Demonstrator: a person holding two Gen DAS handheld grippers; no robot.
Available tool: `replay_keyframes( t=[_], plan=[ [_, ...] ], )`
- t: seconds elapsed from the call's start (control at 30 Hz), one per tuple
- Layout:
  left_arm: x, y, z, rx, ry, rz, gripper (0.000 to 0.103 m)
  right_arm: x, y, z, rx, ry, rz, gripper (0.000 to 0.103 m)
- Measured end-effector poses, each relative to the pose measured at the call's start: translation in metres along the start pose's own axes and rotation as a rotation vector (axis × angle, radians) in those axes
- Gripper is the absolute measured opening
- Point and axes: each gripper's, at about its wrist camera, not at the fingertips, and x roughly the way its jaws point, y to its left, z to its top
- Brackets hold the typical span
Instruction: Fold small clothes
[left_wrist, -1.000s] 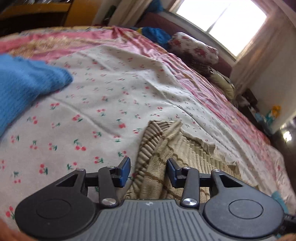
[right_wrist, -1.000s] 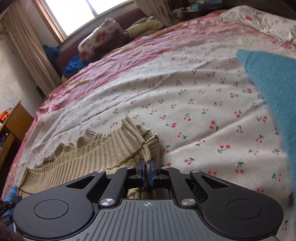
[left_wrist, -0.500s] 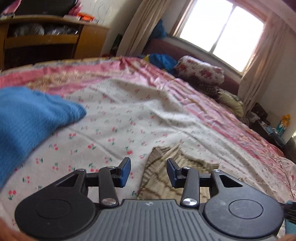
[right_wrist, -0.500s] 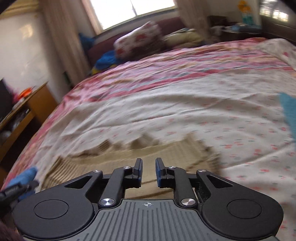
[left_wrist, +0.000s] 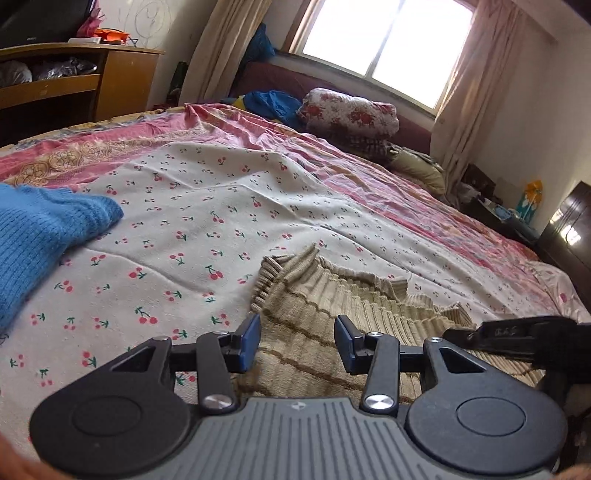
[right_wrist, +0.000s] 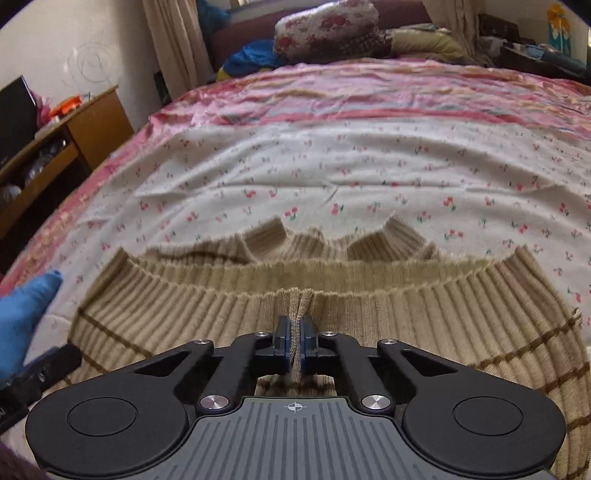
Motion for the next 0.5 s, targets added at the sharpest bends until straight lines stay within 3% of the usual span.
replay_keyframes(
  t=[0.2,0.37,0.5],
  plan=[
    [-0.015,0.006,0.006,-0.037,-0.083,-0.031,0.049,-0.017,-0.005,0.025,0.089,-0.155,0.01,0.004],
    [0.004,0.006,-0.002,-0.002,0.008,0.047,0.05,0.033,-0.008,0.006,0.057,-0.004,-0.078,0.004],
    [0.013,0.015,-0.005,-0.003,0.047,0.099,0.054,0.026,-0.005,0.006,0.049,-0.021,-0.076,0.011]
  ],
)
